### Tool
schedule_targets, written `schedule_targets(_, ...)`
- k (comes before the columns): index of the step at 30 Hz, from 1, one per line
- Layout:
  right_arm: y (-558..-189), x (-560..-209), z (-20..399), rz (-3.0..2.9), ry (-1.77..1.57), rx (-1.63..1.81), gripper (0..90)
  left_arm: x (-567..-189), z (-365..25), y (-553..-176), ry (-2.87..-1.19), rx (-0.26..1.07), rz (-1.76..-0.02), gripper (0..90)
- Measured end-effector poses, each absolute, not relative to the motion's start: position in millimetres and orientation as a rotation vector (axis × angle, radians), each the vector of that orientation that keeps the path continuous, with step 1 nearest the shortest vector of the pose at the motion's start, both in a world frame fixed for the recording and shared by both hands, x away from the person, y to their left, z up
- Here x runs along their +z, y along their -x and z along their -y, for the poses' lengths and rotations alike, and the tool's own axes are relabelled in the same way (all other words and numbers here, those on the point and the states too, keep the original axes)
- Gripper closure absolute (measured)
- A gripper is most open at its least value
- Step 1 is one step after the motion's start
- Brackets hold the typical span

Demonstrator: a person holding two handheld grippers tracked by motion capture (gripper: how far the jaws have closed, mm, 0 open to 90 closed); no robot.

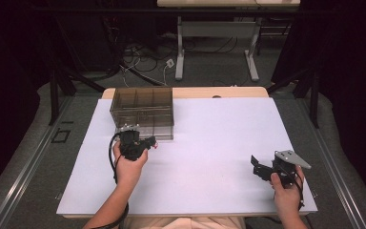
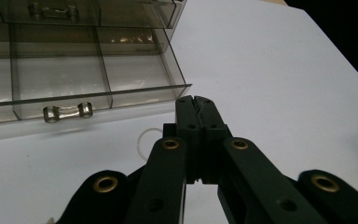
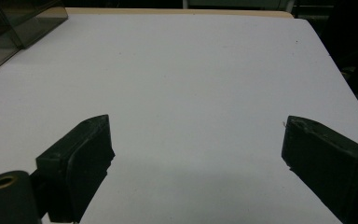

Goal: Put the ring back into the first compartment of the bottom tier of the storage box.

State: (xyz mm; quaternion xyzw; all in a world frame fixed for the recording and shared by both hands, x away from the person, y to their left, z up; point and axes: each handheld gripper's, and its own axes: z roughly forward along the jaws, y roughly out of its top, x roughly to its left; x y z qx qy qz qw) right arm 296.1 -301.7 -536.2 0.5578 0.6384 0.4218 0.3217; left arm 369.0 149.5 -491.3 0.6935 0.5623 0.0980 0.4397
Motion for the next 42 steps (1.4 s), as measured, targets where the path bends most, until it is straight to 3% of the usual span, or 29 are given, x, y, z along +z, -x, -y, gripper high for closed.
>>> schedule_targets(42, -297, -537, 301, -1.675, -1.454, 1.101, 8.3, -455, -189, -402, -1.674, 0.289, -1.456, 90.0)
